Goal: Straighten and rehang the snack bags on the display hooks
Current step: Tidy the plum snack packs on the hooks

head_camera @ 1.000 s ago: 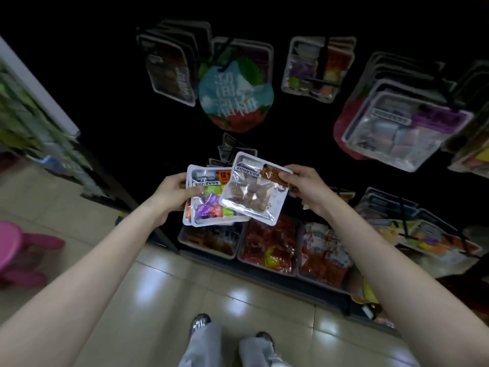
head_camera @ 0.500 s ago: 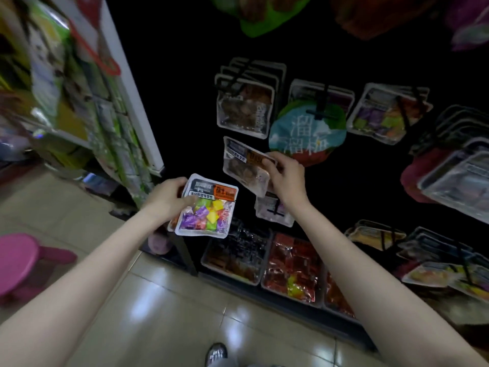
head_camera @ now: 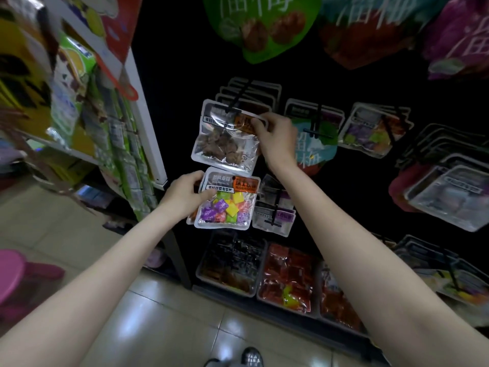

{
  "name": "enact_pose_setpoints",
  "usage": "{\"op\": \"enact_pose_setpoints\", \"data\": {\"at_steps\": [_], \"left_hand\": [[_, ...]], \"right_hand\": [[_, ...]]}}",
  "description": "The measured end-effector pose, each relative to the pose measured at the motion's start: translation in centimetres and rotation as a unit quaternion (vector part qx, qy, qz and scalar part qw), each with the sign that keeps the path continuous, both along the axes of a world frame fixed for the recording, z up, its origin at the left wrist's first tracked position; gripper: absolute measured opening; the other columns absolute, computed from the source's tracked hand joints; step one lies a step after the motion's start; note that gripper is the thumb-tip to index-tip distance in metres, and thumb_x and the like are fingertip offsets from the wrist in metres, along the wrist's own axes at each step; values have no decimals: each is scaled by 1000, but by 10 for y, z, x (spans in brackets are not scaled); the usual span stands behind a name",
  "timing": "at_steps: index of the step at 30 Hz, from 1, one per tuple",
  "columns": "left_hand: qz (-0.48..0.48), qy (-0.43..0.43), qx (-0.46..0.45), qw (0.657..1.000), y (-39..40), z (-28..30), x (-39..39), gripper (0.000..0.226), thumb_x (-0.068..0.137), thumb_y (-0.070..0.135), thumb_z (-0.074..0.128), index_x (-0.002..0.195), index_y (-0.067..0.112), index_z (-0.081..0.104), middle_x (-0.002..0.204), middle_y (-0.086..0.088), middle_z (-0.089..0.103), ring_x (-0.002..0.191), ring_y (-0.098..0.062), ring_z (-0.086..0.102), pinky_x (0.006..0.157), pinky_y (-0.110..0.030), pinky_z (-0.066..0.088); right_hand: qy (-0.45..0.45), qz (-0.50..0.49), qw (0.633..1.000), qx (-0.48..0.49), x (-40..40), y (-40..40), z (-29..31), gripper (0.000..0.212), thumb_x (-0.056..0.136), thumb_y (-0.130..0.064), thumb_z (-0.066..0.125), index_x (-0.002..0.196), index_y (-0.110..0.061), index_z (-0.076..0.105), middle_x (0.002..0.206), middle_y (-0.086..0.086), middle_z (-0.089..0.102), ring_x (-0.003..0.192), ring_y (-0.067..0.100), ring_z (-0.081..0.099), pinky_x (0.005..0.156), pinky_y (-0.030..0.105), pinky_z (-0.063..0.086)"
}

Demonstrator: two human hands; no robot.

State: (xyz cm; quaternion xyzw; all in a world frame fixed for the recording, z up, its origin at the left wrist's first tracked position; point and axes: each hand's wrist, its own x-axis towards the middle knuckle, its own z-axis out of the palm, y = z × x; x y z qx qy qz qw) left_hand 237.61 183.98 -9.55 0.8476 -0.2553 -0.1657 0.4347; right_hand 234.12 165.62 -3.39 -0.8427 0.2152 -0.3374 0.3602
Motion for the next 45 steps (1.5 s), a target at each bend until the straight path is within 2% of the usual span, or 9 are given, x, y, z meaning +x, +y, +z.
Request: {"op": "enact_pose_setpoints", "data": {"at_steps": [8,13,18,25,31,33,37,41,45], "left_hand": [[-26,-11,24,999,4,8,-5,26,87,24,64,111,18,59,100,3,64,88,-16,62,75,-28,46],[-42,-9,-5,999,4,19,-6,17,86,20,64,102,21,57,93,6,65,84,-13,63,74,-27,48],[-63,100,-81,990,-14,37,-17,21,83,17,68,103,15,63,91,3,69,82,-10,67,74,-27,54],[-166,143,-120,968,-85,59,-55,19,79,13,71,92,24,63,85,8,68,65,-2,67,55,-15,51],[-187,138,-163,959,-125,64,-77,18,81,17,69,93,28,62,91,10,67,82,-7,64,73,-23,53],[-174,139,-168,960,-130,65,-75,16,81,17,69,90,28,62,89,9,67,79,-7,64,69,-23,52],[-190,105,-117,969,-130,63,-70,21,83,17,67,103,22,60,89,9,65,76,-7,63,64,-25,51],[-183,83,-102,974,-134,61,-68,26,83,20,68,108,19,61,93,8,66,76,-6,64,63,-22,53],[-186,71,-102,975,-135,56,-65,18,82,20,69,97,27,62,102,1,66,86,-9,64,63,-19,51]], "right_hand": [[32,0,996,-79,4,1,2,27,95,-16,51,115,-1,63,108,14,68,97,26,63,68,13,36],[100,34,994,-1,-16,-3,-9,34,94,-23,53,123,-6,49,108,13,61,95,30,61,78,42,52],[161,145,970,105,-89,-18,-13,21,89,-33,61,90,-13,66,84,-5,63,80,5,58,72,20,42],[123,118,925,339,-172,-68,-11,8,81,-7,68,80,-8,60,85,7,67,81,18,66,77,28,53],[-90,2,886,454,-210,-96,-14,13,86,4,56,88,-9,54,70,1,67,62,13,64,63,26,53],[-152,-47,884,441,-218,-107,-11,14,87,4,55,92,-9,57,72,-1,70,64,12,66,64,26,55],[-130,-85,932,329,-218,-117,7,13,87,-6,62,88,-18,59,81,-6,67,69,3,65,66,18,52],[-127,-127,930,320,-203,-127,17,13,87,-7,62,89,-19,59,95,4,68,89,21,67,85,40,54],[-89,-135,941,299,-201,-132,15,13,87,-9,63,88,-22,59,96,3,68,94,23,66,89,44,53]]}}
